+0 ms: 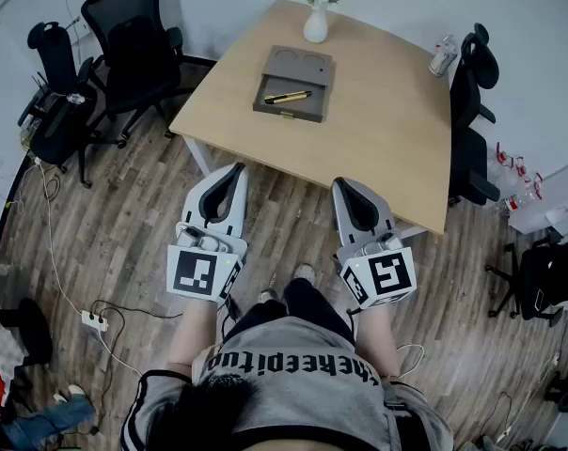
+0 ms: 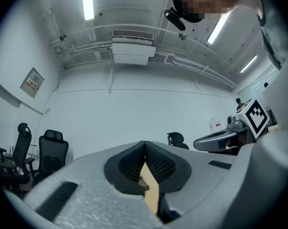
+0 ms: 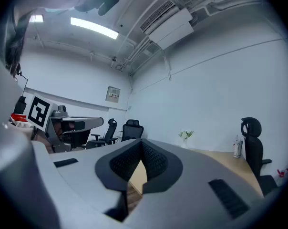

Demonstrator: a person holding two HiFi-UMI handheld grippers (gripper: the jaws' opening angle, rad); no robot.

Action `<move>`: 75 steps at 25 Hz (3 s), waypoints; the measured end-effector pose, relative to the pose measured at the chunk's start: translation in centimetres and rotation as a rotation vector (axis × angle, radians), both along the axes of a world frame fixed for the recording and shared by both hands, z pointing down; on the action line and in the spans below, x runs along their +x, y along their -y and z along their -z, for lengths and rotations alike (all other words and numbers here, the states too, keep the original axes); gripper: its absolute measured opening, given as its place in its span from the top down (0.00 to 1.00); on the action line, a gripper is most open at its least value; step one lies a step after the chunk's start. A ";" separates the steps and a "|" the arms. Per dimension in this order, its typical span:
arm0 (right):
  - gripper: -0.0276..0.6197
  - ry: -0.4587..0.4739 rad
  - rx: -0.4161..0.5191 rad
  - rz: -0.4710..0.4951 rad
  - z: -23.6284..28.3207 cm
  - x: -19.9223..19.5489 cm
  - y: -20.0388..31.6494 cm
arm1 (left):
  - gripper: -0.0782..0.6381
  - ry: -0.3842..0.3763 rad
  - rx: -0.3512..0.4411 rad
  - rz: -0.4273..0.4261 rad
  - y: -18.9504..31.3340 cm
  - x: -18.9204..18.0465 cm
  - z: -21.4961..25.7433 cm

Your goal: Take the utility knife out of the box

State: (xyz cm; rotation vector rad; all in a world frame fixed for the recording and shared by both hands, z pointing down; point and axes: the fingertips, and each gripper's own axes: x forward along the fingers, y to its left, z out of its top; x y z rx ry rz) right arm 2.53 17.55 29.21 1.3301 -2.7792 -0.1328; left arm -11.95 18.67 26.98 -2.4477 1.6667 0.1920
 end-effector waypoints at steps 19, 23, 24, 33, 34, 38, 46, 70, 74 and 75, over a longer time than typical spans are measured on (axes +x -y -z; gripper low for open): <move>0.95 0.048 -0.007 0.042 -0.3 2.1 4.0 | 0.87 0.040 -0.021 -0.045 4.4 4.0 -0.4; 0.95 0.056 -0.006 0.055 -0.1 2.7 5.7 | 0.87 0.046 -0.019 -0.037 5.8 5.0 -0.3; 0.95 0.055 -0.005 0.059 0.0 2.9 6.1 | 0.87 0.044 -0.018 -0.035 6.1 5.2 -0.3; 0.95 0.056 -0.001 0.099 0.2 4.3 9.9 | 0.87 0.036 -0.011 -0.004 9.5 7.0 0.1; 0.95 0.057 0.000 0.104 0.2 4.4 10.3 | 0.87 0.037 -0.010 0.001 9.8 7.1 0.2; 0.95 0.060 0.005 0.124 0.3 5.0 11.8 | 0.87 0.047 -0.005 0.020 11.1 7.8 0.3; 0.95 0.066 0.012 0.160 0.6 6.2 14.7 | 0.87 0.050 0.005 0.050 13.6 9.3 0.6; 0.95 0.090 -0.001 0.182 -0.1 6.9 18.2 | 0.87 0.071 0.003 0.065 16.9 10.2 0.4; 0.95 0.094 -0.001 0.161 0.0 6.4 19.6 | 0.87 0.072 0.005 0.054 18.4 9.4 0.5; 0.95 0.094 -0.002 0.155 0.0 6.2 19.9 | 0.87 0.070 0.004 0.051 18.7 9.1 0.5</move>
